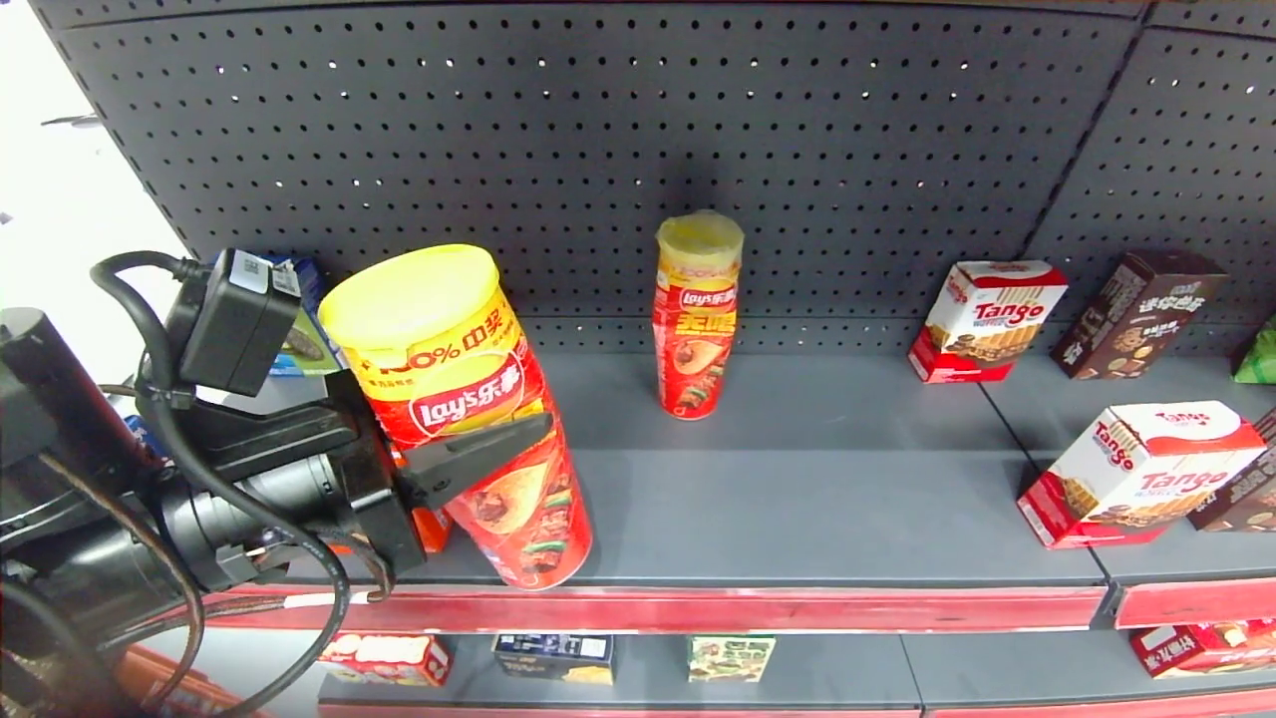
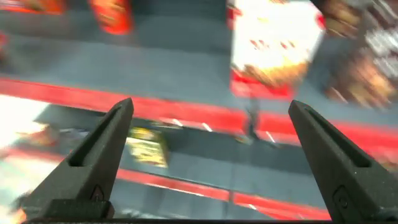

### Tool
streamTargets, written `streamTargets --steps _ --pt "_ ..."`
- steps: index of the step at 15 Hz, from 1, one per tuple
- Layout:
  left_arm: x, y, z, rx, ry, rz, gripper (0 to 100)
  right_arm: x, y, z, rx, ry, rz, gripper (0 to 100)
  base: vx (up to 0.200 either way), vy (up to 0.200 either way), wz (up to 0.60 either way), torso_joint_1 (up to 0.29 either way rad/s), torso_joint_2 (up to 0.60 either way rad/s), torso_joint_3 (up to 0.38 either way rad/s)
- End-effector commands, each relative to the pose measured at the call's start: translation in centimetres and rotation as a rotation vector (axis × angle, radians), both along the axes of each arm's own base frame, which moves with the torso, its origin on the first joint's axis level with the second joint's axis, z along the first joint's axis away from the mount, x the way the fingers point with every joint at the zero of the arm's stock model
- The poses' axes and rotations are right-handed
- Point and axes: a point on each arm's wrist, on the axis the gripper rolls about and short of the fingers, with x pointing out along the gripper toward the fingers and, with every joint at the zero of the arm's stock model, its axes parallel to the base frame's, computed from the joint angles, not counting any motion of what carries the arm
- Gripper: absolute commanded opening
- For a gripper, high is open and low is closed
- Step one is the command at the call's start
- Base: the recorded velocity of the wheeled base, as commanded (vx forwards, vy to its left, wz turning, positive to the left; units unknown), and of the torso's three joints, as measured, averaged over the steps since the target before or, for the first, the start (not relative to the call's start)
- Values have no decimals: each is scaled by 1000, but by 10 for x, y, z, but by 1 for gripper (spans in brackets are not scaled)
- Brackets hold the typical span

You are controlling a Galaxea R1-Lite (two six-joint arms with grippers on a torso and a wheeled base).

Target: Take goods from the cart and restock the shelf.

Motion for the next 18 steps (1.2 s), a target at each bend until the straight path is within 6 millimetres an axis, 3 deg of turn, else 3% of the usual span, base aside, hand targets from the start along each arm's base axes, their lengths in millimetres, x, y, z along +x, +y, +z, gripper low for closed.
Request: streamTargets --steps 1,3,8,12,18 --pt "-1 0 -4 5 13 0 0 53 8 64 -71 130 225 100 0 0 0 0 0 0" --pt "1 0 -2 3 8 0 0 73 15 76 -106 162 294 100 0 0 0 0 0 0" --pt "4 -1 -5 9 18 0 0 129 57 117 -134 211 517 100 0 0 0 0 0 0" --pt "5 -2 -6 10 20 2 0 165 95 125 -152 221 578 100 0 0 0 0 0 0" --pt "7 -3 -7 11 27 1 0 223 137 119 -186 269 562 100 0 0 0 0 0 0"
